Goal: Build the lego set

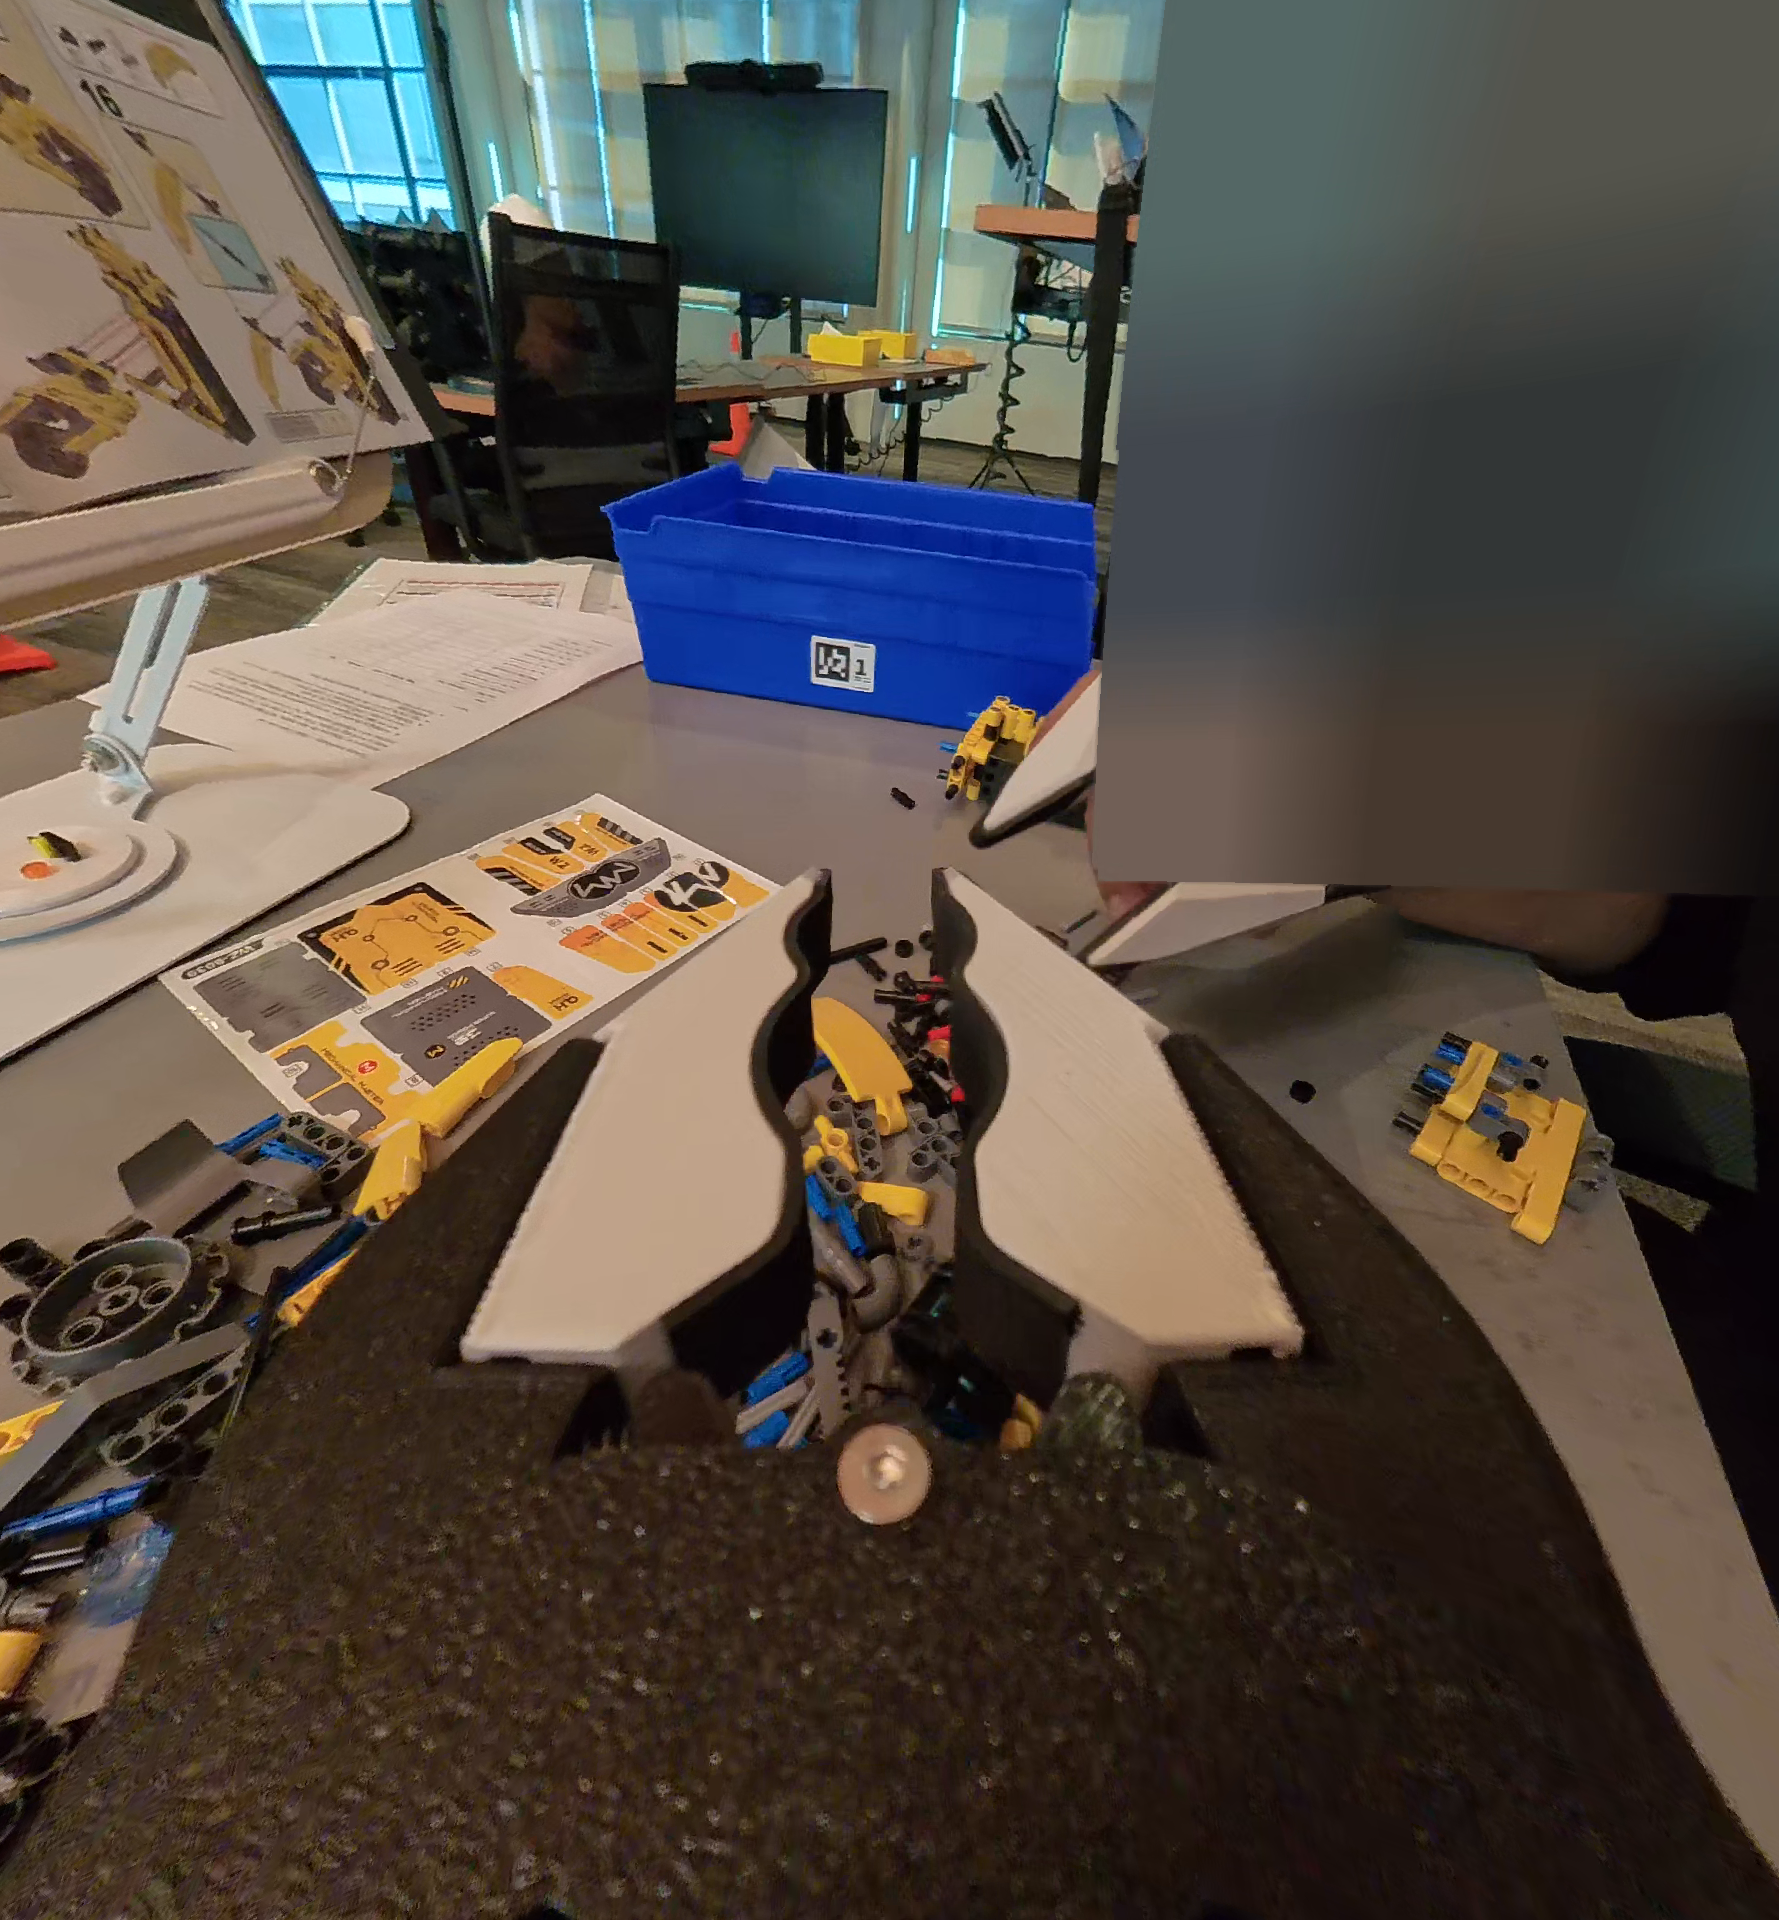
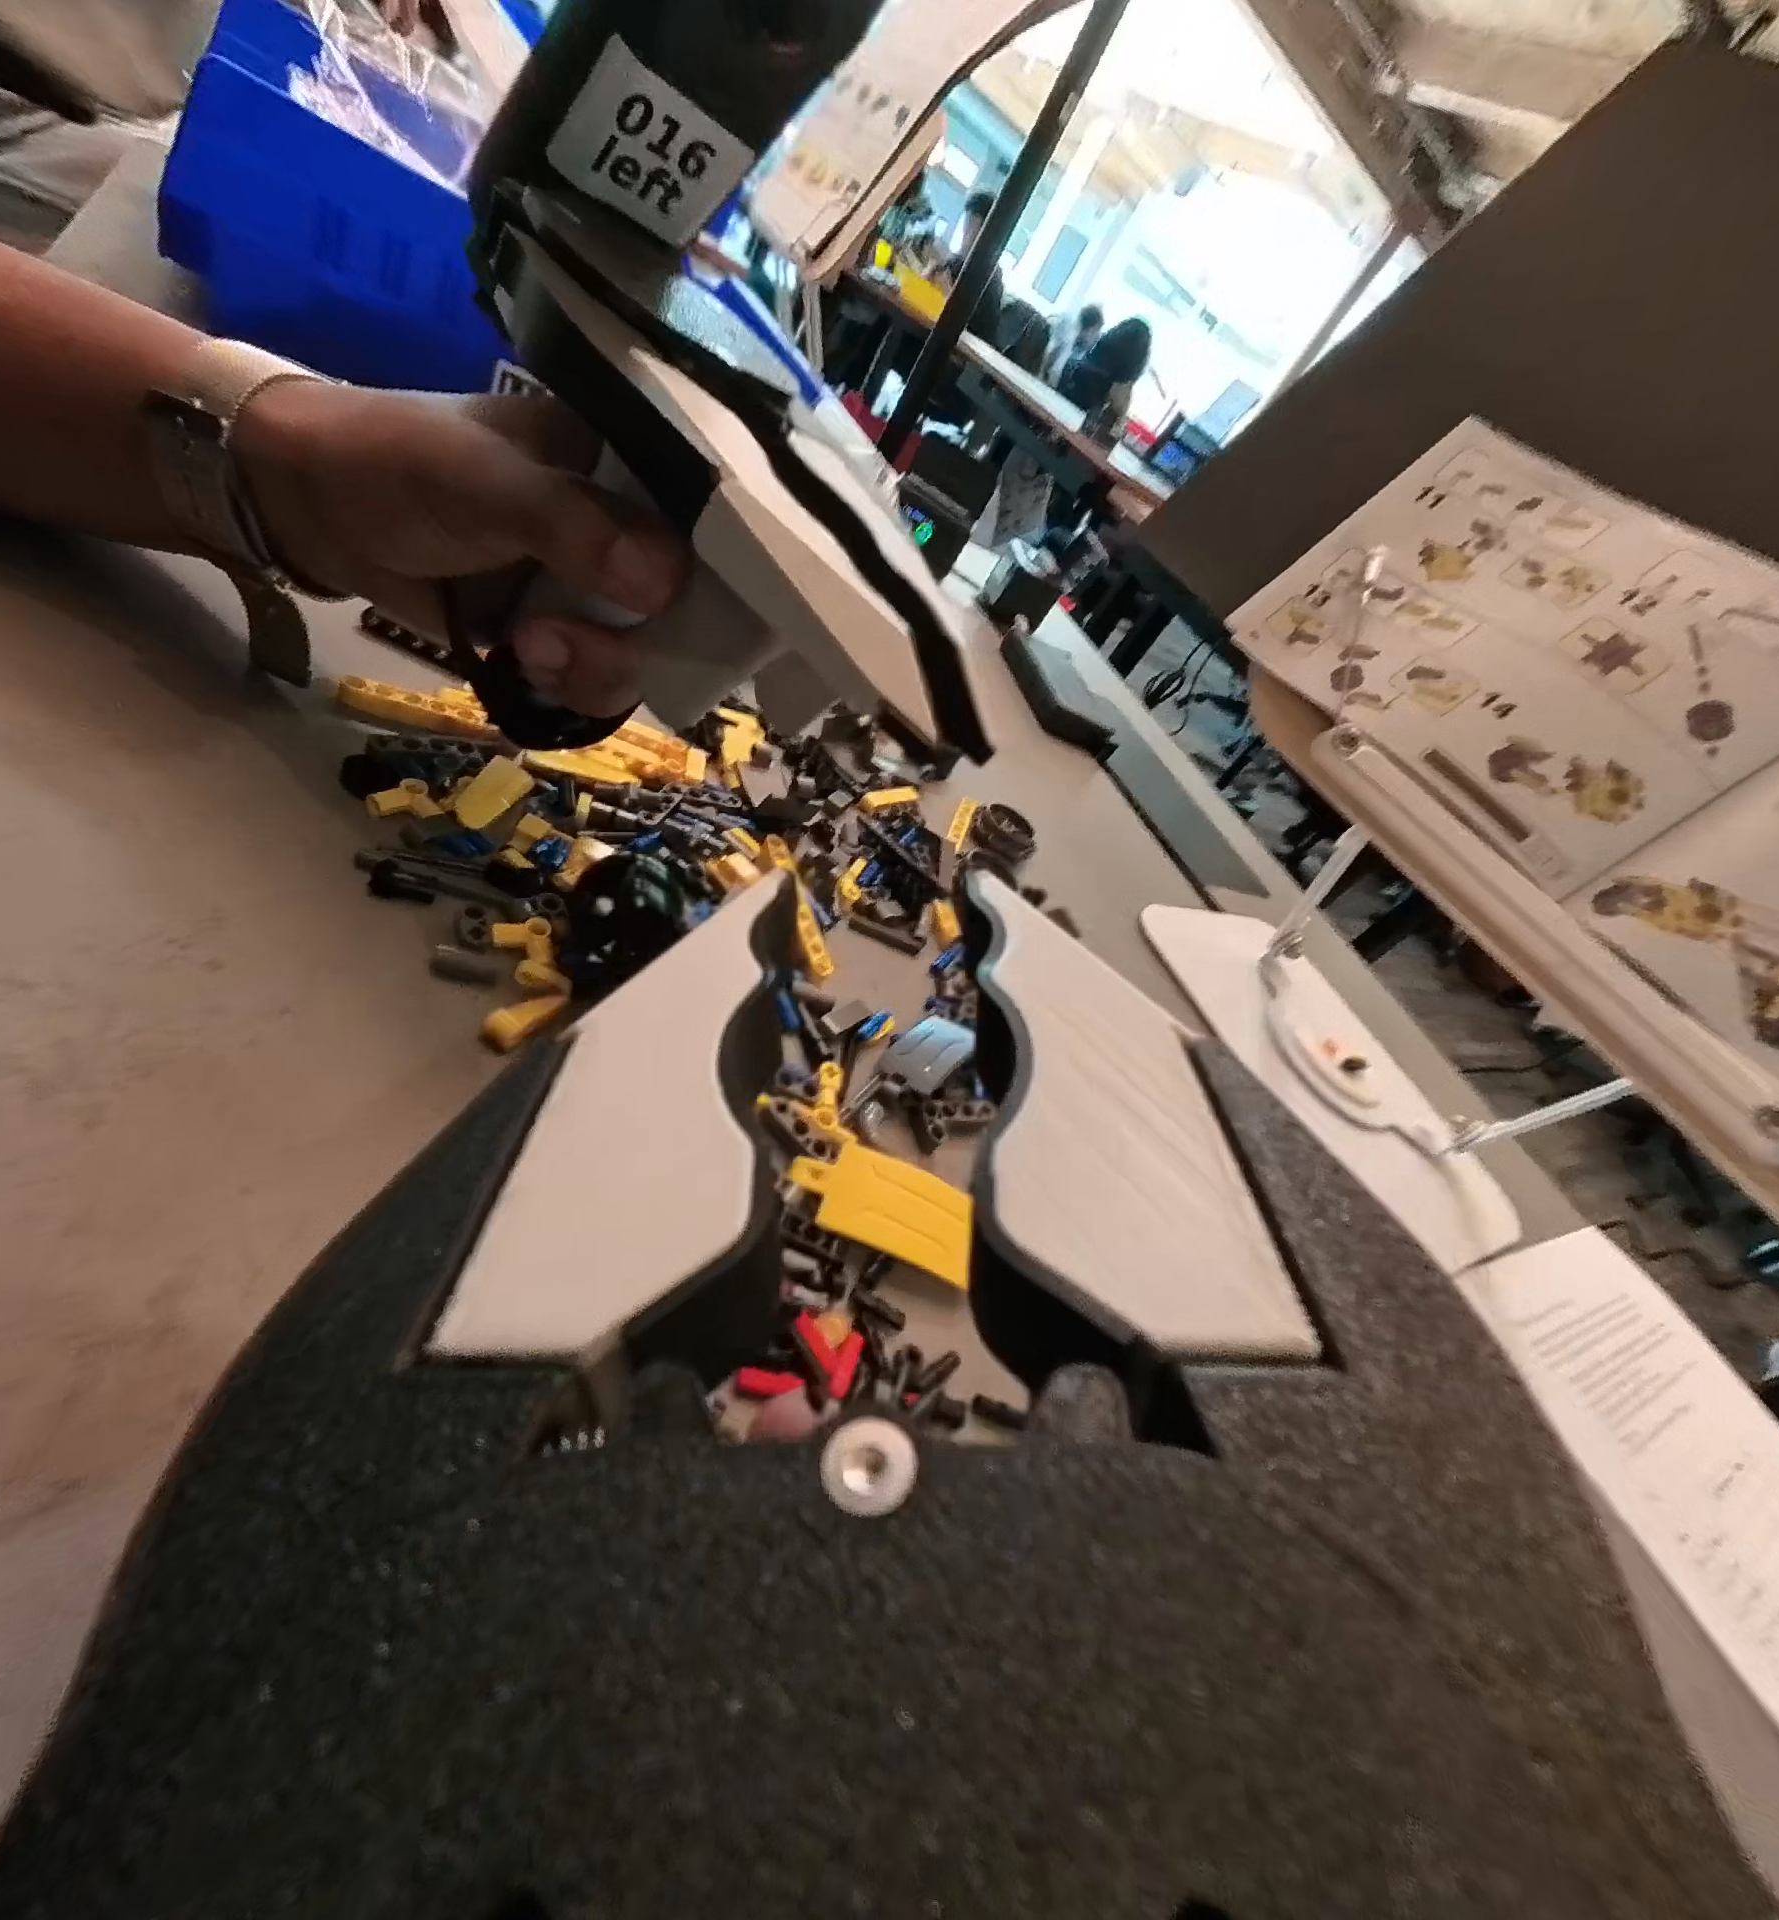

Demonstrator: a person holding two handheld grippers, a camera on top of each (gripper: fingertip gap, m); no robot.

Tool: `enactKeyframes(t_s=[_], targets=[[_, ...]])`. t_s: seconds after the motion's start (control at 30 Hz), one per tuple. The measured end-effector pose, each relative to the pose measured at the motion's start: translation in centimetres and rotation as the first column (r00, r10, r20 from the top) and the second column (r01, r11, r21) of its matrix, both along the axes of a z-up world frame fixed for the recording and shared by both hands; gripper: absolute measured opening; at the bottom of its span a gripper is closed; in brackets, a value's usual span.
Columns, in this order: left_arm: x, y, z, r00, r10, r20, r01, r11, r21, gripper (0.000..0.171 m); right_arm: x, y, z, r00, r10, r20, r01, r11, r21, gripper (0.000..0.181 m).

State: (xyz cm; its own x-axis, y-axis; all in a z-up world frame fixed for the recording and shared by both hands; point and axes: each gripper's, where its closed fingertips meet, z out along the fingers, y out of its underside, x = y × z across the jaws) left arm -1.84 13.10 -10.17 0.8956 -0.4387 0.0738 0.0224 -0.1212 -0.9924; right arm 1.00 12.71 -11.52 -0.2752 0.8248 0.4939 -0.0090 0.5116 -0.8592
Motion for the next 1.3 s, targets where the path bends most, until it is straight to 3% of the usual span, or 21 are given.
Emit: enactKeyframes(t_s=[0.47, 0.53, 0.6, 0.73, 0.87, 1.07, 1.2, 1.3], targets=[[-0.7, 0.0, -0.3, 1.000, 0.003, 0.008, -0.003, 0.999, -0.042, 0.018, 0.1, -1.5, -3.8, 0.960, 0.100, 0.263, -0.060, 0.986, -0.154, 0.031], [0.4, -0.3, -1.5, 0.997, -0.071, -0.006, 0.070, 0.991, -0.111, 0.018, 0.4, -2.0, -4.5, 0.941, 0.130, 0.312, -0.082, 0.983, -0.163, 0.031], [2.3, -1.5, -3.8, 0.973, -0.232, -0.015, 0.218, 0.935, -0.280, 0.020, 0.6, -2.5, -5.2, 0.924, 0.146, 0.354, -0.091, 0.982, -0.166, 0.031], [3.4, -3.0, -5.5, 0.936, -0.323, -0.139, 0.261, 0.903, -0.340, 0.029, 0.6, -2.6, -6.2, 0.908, 0.141, 0.394, -0.091, 0.986, -0.141, 0.031], [2.7, -3.2, -7.7, 0.913, -0.322, -0.249, 0.200, 0.888, -0.414, 0.034, 0.5, -2.1, -6.8, 0.900, 0.131, 0.416, -0.081, 0.988, -0.135, 0.031], [2.6, -3.3, -10.6, 0.887, -0.350, -0.302, 0.160, 0.846, -0.509, 0.039, 0.4, -2.0, -6.5, 0.907, 0.125, 0.403, -0.075, 0.988, -0.138, 0.031], [1.6, -2.9, -11.6, 0.879, -0.316, -0.357, 0.084, 0.839, -0.537, 0.037, 0.2, -1.2, -6.2, 0.917, 0.094, 0.387, -0.048, 0.991, -0.127, 0.031], [1.6, -2.9, -10.9, 0.880, -0.317, -0.355, 0.096, 0.849, -0.519, 0.032, 0.0, -0.7, -5.9, 0.924, 0.084, 0.373, -0.031, 0.989, -0.146, 0.031]])
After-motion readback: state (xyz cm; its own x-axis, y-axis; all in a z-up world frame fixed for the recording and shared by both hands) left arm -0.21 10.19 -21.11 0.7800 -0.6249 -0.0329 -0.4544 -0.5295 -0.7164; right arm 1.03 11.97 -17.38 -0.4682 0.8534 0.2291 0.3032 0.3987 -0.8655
